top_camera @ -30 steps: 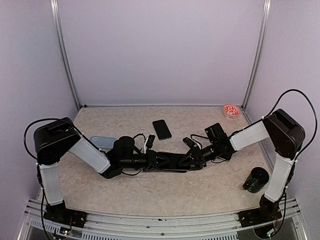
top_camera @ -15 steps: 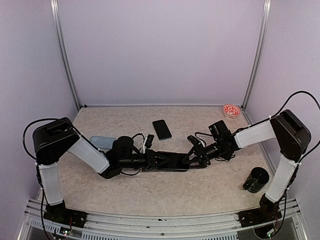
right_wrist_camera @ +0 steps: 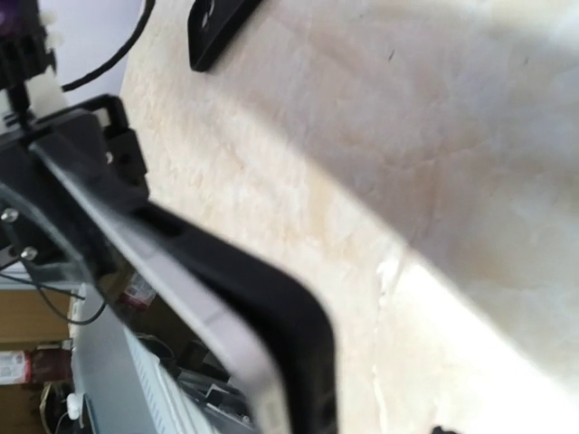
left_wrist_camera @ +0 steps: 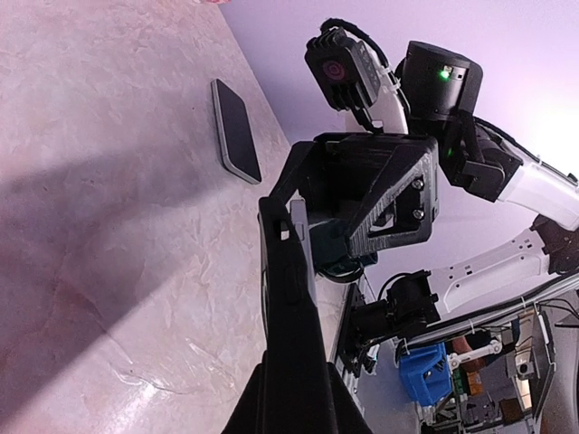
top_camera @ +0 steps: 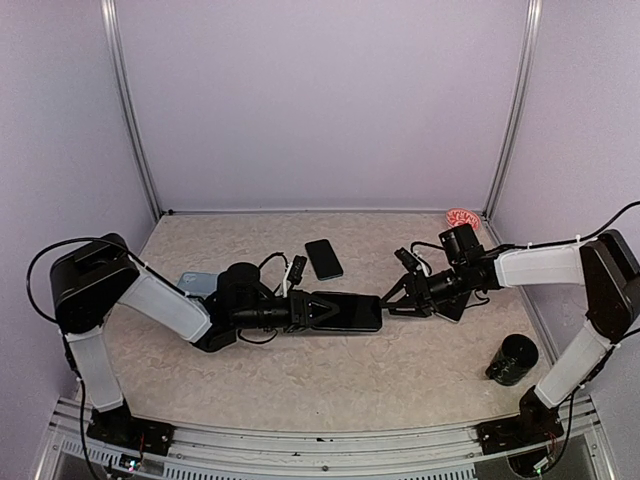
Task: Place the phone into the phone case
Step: Press the bottom corners of the phone case.
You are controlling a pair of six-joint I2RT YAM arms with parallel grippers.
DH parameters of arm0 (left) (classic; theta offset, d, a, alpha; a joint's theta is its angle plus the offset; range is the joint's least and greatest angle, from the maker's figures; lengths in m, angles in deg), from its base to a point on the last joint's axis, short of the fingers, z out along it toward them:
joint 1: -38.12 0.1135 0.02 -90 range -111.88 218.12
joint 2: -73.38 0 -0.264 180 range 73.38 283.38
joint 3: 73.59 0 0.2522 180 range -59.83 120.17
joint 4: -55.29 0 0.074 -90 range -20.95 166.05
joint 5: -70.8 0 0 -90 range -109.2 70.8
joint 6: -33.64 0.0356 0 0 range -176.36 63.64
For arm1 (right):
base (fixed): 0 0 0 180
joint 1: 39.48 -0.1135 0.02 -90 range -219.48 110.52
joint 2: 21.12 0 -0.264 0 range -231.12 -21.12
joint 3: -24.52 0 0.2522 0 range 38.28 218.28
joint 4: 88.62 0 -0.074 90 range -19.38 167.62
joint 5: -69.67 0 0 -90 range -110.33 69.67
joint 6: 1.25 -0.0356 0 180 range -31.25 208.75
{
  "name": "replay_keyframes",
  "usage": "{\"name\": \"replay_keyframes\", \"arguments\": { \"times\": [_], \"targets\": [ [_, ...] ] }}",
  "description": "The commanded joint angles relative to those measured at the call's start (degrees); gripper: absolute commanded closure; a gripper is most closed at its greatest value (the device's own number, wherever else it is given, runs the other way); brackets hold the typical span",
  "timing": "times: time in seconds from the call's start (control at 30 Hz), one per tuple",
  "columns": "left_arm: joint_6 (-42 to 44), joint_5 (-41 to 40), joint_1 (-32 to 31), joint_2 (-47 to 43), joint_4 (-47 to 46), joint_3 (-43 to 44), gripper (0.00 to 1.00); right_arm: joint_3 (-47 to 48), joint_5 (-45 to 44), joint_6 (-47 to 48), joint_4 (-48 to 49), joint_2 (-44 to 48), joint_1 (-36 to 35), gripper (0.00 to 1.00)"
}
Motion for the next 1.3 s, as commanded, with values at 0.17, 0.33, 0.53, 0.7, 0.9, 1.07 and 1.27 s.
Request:
{"name": "replay_keyframes", "arguments": {
  "times": [0.17, 0.33, 0.53, 0.7, 0.9, 1.07, 1.27],
  "targets": [
    [3.3, 2.7, 0.4, -4.2, -3.7, -0.2, 0.89, -2.1, -2.2, 0.0, 2.5, 2.5, 1.5, 0.35],
    [3.8, 4.7, 0.3, -4.7, -5.1, -0.1, 0.9, -4.1, -0.5, -1.5, 7.7, 2.6, 2.0, 0.35],
    [4.5, 7.5, 0.2, -5.2, -6.3, 0.5, 0.9, -7.2, 7.5, -6.0, 18.5, 2.8, 2.3, 0.35],
    [5.2, 9.7, 0.1, -5.3, -6.2, 1.1, 0.9, -9.5, 12.0, -10.2, 26.7, 4.3, 2.3, 0.35],
    [6.0, 11.8, -0.8, -4.8, -6.4, 2.2, 0.9, -11.9, 15.7, -14.9, 35.2, 5.7, 2.3, 0.35],
    [6.0, 13.3, -1.3, -4.5, -7.3, 2.8, 0.9, -13.5, 17.8, -18.0, 40.7, 7.2, 1.9, 0.37],
    [5.9, 15.0, -1.3, -5.0, -8.6, 2.7, 0.9, -13.9, 18.6, -17.6, 41.8, 9.0, -0.4, 0.39]
  ]
}}
